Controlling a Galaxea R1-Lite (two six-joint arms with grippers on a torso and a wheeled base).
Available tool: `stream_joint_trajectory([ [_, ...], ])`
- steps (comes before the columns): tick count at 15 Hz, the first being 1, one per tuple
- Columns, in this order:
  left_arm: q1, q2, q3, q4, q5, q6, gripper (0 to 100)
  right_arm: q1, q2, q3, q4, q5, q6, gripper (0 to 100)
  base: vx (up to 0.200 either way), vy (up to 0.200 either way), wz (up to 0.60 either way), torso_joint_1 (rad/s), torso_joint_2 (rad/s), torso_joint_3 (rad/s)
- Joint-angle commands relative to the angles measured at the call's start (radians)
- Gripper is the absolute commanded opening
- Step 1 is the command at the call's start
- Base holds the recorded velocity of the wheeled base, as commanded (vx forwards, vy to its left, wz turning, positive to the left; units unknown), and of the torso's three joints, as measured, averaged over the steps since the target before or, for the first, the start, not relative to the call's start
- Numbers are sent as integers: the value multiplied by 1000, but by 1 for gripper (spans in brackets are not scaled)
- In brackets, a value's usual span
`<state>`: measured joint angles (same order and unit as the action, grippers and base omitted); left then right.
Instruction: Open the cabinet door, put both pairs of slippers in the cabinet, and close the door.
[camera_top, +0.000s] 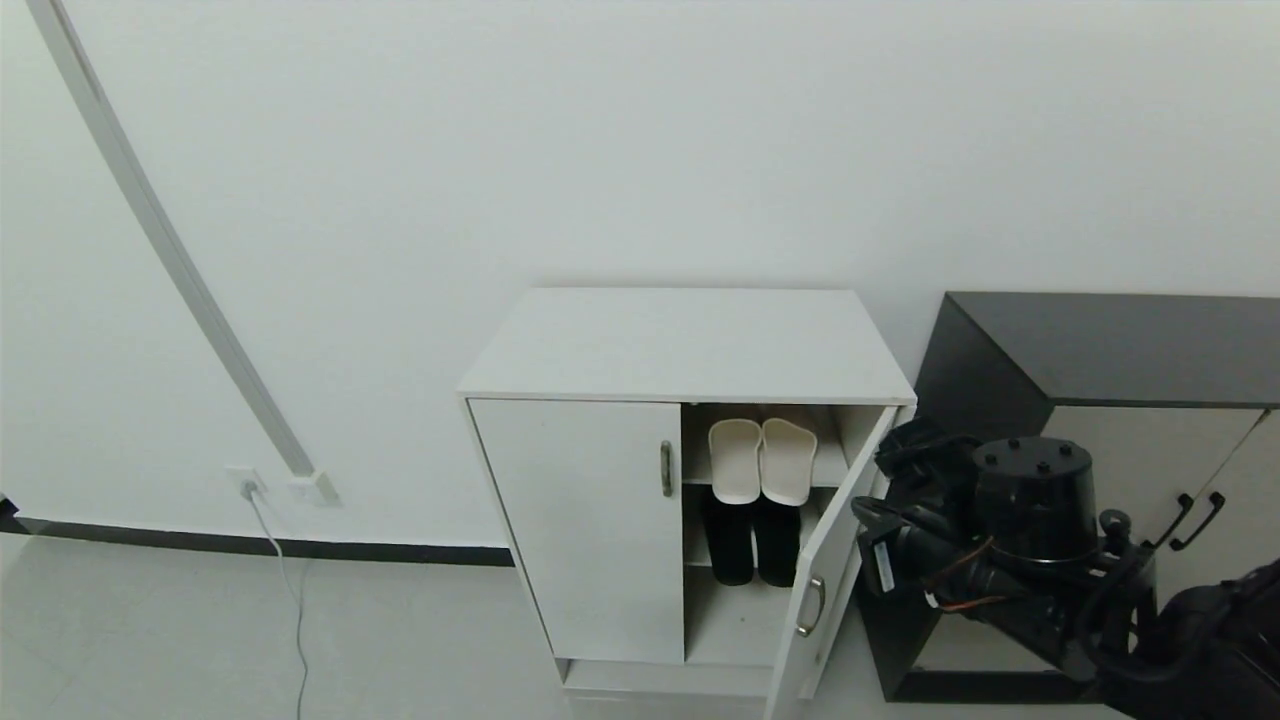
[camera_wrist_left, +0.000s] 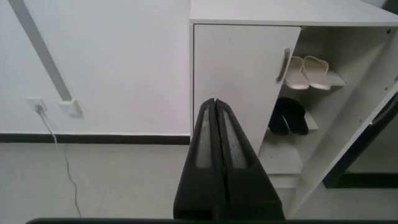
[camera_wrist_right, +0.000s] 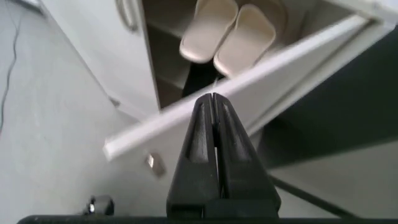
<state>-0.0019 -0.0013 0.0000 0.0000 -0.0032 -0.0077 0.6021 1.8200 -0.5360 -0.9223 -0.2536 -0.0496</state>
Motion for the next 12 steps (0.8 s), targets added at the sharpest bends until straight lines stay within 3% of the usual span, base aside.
stream_joint_trajectory([
  [1, 0, 1, 0, 0, 0, -2, 0, -4, -45, 79, -3, -1, 0, 0, 200, 0, 0, 2, 2, 12],
  [12, 0, 1, 0, 0, 2, -2, 0, -2, 142, 24, -90, 5, 10, 0, 0, 0, 0, 0, 0, 0],
])
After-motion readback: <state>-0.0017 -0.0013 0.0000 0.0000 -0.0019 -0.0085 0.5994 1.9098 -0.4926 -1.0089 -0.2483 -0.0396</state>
